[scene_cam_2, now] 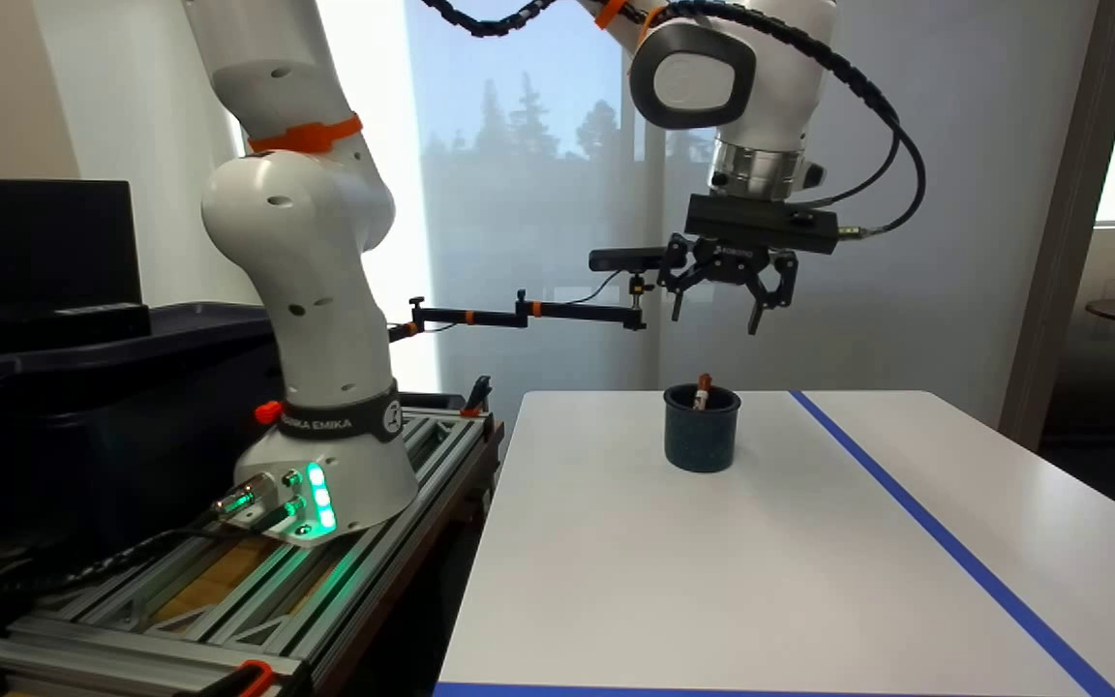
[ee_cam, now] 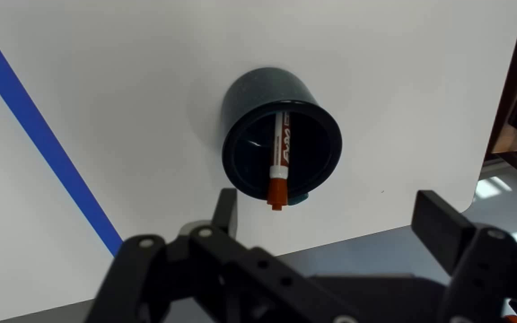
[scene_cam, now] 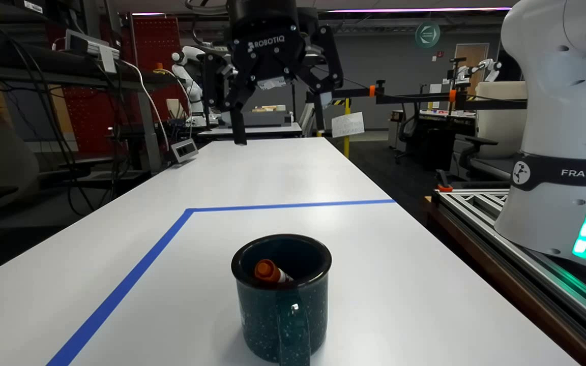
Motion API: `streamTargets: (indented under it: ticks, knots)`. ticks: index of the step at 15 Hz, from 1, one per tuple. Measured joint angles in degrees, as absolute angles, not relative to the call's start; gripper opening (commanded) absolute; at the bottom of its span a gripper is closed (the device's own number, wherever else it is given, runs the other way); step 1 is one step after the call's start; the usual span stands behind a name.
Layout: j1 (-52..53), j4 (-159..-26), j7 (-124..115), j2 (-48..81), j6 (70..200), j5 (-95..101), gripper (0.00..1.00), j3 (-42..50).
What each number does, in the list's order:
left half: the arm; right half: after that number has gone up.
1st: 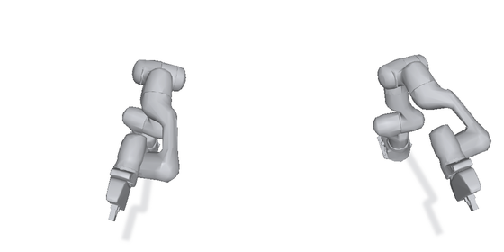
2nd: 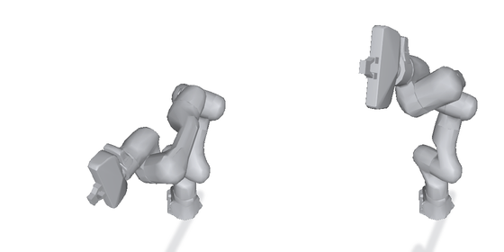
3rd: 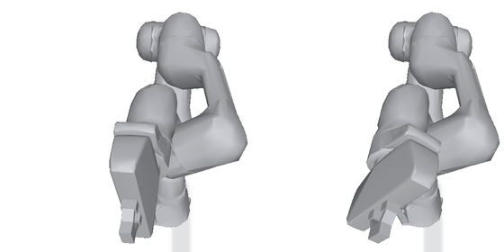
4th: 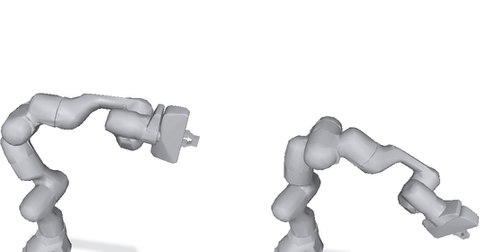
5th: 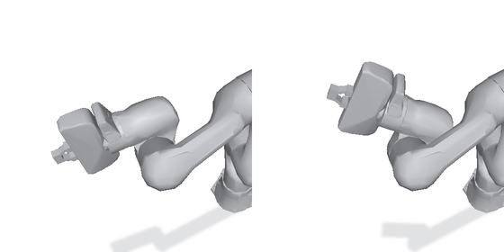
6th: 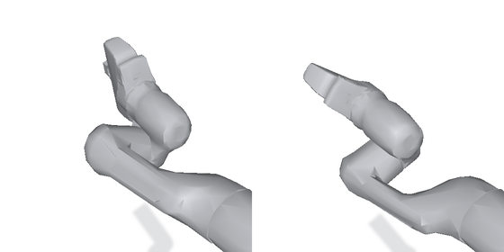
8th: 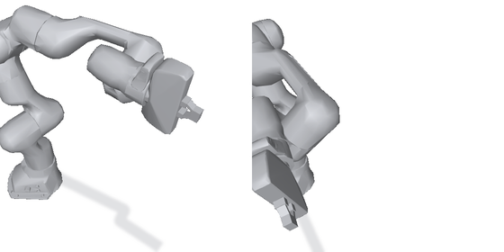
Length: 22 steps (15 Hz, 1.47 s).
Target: Take the marker out of the cup
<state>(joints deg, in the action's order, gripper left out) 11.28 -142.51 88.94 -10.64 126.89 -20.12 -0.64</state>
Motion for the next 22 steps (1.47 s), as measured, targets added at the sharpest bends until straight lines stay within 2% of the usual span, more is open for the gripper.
streamTargets:
  ticks: [15,22]
  knots:
    - [9.5,-140.3,92.6,-6.4,127.1,-23.3,1.00,-0.3]
    - [9.8,-139.9,97.1,-2.4,131.0,-31.5,1.00,-3.6]
